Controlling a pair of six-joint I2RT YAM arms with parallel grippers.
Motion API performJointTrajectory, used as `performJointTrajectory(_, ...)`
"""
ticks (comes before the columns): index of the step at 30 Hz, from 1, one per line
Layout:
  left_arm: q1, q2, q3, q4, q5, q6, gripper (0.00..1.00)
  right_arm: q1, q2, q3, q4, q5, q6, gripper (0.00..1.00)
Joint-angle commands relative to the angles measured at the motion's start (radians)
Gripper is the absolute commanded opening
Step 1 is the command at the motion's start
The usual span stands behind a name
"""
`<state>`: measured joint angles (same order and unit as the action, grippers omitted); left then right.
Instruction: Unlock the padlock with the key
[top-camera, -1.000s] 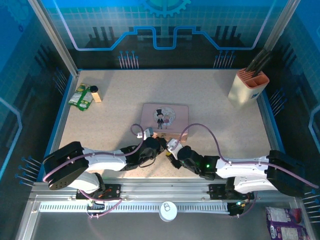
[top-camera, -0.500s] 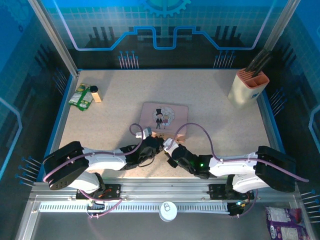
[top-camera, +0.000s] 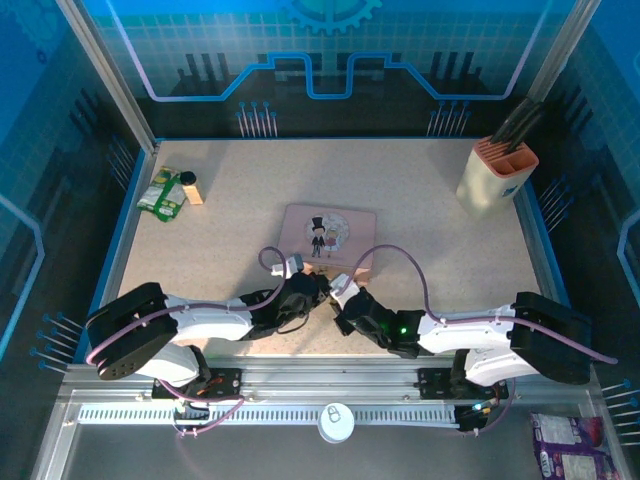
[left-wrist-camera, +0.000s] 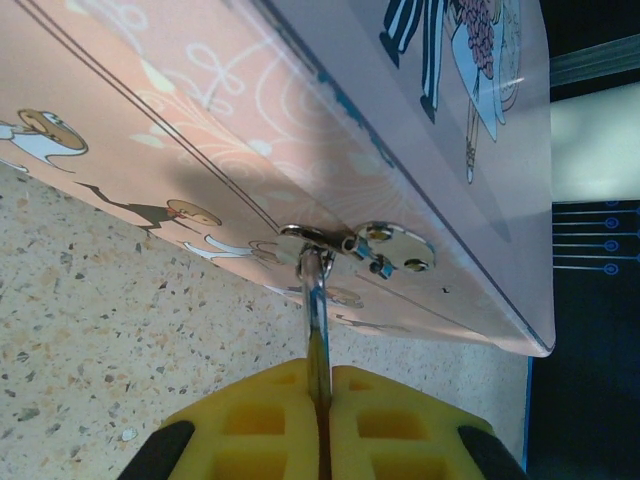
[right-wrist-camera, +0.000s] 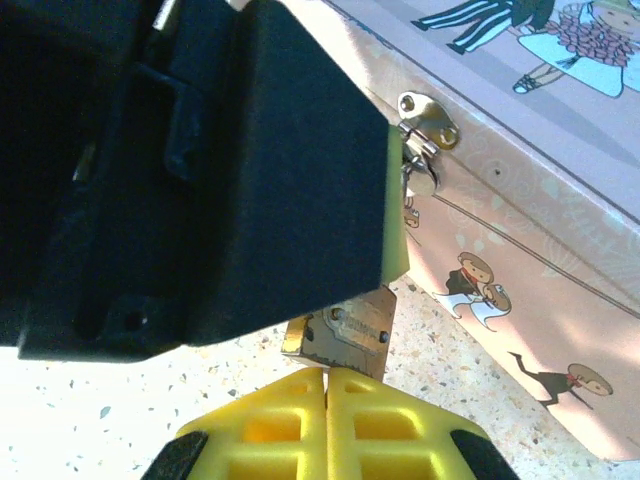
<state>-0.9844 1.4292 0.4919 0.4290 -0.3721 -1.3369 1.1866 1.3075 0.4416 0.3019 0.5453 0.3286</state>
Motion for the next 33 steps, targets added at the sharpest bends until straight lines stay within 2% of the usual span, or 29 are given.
performJointTrajectory(1,-0.002,-0.018,0.020,0.079,0.034,-0.006,0.00,0.005,0.004,-0.007,0.068,0.009,0.117,0.00)
performJointTrajectory(5,0.001,-0.012,0.032,0.058,0.042,-0.002,0.00,0.003,0.036,-0.010,0.092,-0.024,0.196,0.00)
performJointTrajectory(11,0.006,0.012,0.031,0.076,0.055,-0.011,0.00,-0.042,0.077,-0.042,0.179,-0.142,0.324,0.00)
performJointTrajectory(19,0.012,0.022,0.032,0.083,0.066,-0.008,0.00,-0.062,0.067,-0.064,0.190,-0.151,0.342,0.00)
performJointTrajectory(25,0.021,0.038,0.028,0.094,0.077,-0.015,0.00,-0.123,0.055,-0.109,0.248,-0.230,0.408,0.00)
performJointTrajectory(33,0.028,0.064,0.038,0.111,0.096,-0.031,0.00,-0.148,0.046,-0.135,0.297,-0.274,0.446,0.00)
